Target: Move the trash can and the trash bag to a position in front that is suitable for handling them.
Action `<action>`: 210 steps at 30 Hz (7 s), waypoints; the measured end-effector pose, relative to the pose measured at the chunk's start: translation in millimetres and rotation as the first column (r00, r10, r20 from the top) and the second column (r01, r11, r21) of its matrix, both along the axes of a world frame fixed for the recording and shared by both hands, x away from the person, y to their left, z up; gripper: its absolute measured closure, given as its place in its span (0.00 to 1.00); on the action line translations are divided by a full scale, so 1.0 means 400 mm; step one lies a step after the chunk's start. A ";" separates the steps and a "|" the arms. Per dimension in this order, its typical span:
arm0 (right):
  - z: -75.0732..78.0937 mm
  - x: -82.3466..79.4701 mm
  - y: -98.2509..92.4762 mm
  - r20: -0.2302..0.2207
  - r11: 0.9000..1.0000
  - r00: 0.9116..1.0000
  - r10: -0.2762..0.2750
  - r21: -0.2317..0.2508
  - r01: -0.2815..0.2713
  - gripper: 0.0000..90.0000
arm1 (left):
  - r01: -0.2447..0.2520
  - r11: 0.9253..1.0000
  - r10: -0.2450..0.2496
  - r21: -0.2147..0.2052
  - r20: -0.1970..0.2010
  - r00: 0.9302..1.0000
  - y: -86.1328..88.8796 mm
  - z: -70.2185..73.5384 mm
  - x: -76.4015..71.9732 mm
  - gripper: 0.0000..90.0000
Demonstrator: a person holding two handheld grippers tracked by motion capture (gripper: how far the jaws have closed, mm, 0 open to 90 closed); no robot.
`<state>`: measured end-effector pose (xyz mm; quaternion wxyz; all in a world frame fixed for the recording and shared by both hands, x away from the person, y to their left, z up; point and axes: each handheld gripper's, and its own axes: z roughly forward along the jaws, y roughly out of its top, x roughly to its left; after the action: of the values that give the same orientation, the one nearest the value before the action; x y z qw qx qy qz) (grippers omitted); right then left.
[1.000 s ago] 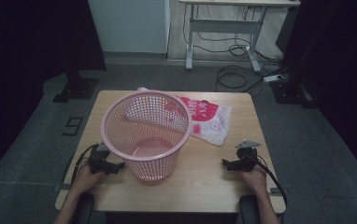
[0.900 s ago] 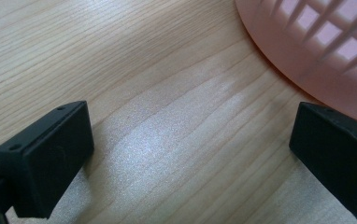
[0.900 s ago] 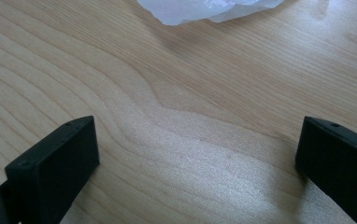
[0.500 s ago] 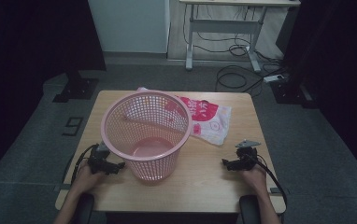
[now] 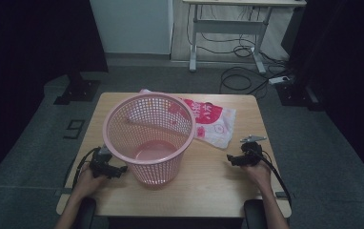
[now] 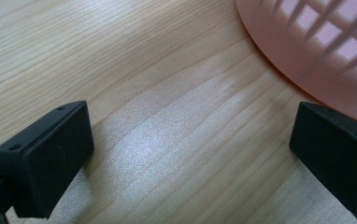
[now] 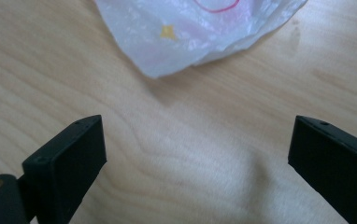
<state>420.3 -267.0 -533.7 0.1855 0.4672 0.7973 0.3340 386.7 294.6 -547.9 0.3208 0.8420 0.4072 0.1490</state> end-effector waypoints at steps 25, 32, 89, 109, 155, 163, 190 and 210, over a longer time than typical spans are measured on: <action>0.008 0.248 0.060 -0.124 0.990 0.983 -0.136 -0.043 0.132 0.62 | 0.001 1.000 -0.001 0.005 0.001 1.000 0.000 0.000 0.000 0.00; 0.002 0.220 0.091 -0.089 0.993 0.992 -0.090 -0.088 0.082 0.96 | 0.003 1.000 -0.003 0.004 0.000 1.000 0.001 0.000 0.000 0.00; 0.072 -0.121 -0.001 -0.062 0.990 0.998 0.003 -0.143 -0.012 0.54 | -0.004 1.000 0.004 -0.001 0.001 1.000 -0.004 0.000 0.003 0.00; 0.017 -0.166 0.128 -0.191 0.971 0.960 0.205 -0.088 -0.224 0.85 | -0.006 1.000 0.006 -0.002 0.001 1.000 -0.004 0.000 0.002 0.00; 0.008 -0.032 -0.181 -0.125 0.965 0.959 -0.253 -0.097 0.242 0.98 | -0.004 1.000 0.004 -0.002 0.001 1.000 -0.004 0.000 0.001 0.00; 0.036 -0.066 -0.178 -0.054 0.971 0.971 -0.235 -0.058 0.232 0.46 | 0.007 1.000 -0.007 0.006 -0.010 1.000 -0.002 0.003 -0.002 0.00; 0.095 -0.061 0.006 0.087 0.998 0.996 0.031 0.046 -0.036 0.00 | 0.106 0.994 -0.109 0.026 0.136 0.985 -0.138 0.141 -0.005 0.00; 0.089 -0.034 0.042 0.093 0.995 0.994 0.060 0.073 -0.066 0.00 | 0.153 0.988 -0.152 -0.003 0.127 0.980 -0.243 0.125 0.108 0.00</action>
<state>406.9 -250.3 -498.2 0.1929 0.4329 0.7892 0.3906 429.9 197.6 -497.9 0.3616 0.8576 0.3214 0.1744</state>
